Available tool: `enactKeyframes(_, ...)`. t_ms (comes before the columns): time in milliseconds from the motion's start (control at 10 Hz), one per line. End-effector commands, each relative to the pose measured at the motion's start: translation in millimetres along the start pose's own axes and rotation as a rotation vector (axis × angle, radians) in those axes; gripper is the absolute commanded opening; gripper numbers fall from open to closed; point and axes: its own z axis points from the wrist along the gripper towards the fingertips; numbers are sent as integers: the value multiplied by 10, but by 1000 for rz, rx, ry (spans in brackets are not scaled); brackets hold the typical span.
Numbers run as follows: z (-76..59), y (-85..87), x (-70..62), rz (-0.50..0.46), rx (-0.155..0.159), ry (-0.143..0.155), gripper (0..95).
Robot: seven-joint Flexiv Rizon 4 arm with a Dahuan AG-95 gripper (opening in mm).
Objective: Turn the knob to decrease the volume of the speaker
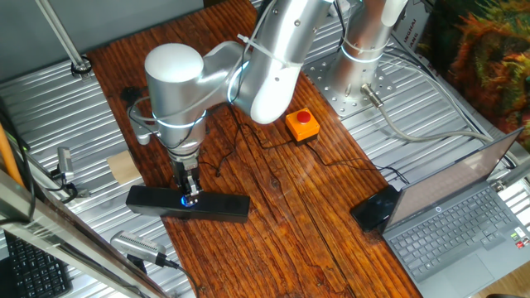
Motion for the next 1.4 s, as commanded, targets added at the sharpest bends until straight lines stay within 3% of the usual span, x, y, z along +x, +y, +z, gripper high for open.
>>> enactKeyframes(100,6,-3,2,-38,-3,0,0)
enactKeyframes(500,6,-2,2,-122,8,-2,0)
enactKeyframes(1400,5,-2,1,-336,-3,-2,0)
